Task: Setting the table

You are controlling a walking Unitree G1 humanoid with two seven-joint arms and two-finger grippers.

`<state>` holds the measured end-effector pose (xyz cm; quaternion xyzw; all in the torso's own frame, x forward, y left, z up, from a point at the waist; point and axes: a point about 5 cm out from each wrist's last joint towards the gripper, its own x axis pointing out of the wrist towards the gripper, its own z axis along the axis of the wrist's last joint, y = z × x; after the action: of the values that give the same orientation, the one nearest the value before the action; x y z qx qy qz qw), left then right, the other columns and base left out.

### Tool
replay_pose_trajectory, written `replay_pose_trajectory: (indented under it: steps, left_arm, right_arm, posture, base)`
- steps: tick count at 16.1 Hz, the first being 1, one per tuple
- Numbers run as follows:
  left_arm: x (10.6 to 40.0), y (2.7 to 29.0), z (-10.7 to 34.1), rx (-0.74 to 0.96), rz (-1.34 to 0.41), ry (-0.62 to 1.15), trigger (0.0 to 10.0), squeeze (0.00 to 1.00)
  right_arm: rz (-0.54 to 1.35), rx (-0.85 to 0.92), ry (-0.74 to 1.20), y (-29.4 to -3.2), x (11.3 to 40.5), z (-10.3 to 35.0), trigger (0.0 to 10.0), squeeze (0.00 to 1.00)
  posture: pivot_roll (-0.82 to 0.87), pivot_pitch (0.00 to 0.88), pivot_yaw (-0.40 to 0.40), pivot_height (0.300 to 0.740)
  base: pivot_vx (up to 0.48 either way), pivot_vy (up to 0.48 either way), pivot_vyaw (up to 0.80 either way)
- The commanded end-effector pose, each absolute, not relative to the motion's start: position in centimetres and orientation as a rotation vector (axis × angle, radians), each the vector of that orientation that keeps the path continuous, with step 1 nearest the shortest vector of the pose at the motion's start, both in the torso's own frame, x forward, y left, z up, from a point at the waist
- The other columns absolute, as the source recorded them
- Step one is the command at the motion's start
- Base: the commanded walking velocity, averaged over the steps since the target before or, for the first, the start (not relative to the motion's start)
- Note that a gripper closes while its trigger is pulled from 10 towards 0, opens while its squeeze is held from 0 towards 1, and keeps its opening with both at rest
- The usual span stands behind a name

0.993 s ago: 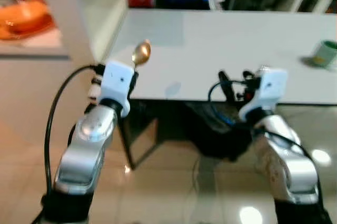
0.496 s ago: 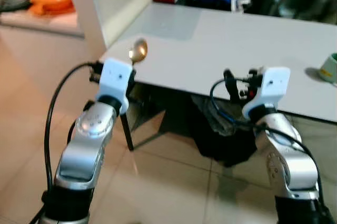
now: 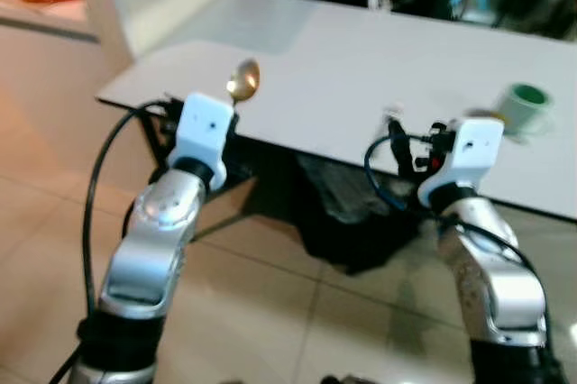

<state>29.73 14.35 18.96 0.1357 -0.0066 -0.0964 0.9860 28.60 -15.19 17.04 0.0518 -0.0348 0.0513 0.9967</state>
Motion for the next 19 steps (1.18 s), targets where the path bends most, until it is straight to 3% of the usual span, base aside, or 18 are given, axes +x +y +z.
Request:
replay_pose_trajectory:
  steps: [1,5,11,16,19]
  left_arm:
    - [29.8,14.6,19.6,0.270,-0.185,-0.034,10.0,0.00]
    - [30.1,14.9,19.6,0.278,-0.172,-0.030,10.0,0.00]
    - [30.3,15.4,19.6,0.280,-0.154,-0.032,10.0,0.00]
    - [30.0,15.4,19.5,0.166,-0.173,-0.004,10.0,0.00]
    - [30.0,15.1,19.3,0.155,-0.186,0.004,10.0,0.00]
  right_arm:
    - [0.108,0.117,-0.091,-15.2,28.5,17.6,10.0,0.00]
    - [0.095,0.145,-0.065,-15.0,28.6,17.5,10.0,0.00]
    - [0.104,0.143,-0.056,-14.4,28.6,17.4,10.0,0.00]
    - [0.176,0.143,-0.024,-13.3,28.5,17.0,10.0,0.00]
    - [0.205,0.131,-0.025,-12.9,28.6,17.1,10.0,0.00]
  posture:
    - [-0.02,0.038,0.032,0.740]
    - [-0.02,0.040,0.035,0.740]
    - [-0.02,0.040,0.035,0.740]
    - [-0.02,0.038,0.032,0.740]
    - [-0.02,0.041,0.032,0.740]
  base:
    - [0.000,-0.480,0.00]
    - [0.000,-0.480,-0.60]
    - [0.000,-0.480,0.00]
    - [0.000,0.000,0.00]
    - [0.322,0.000,0.00]
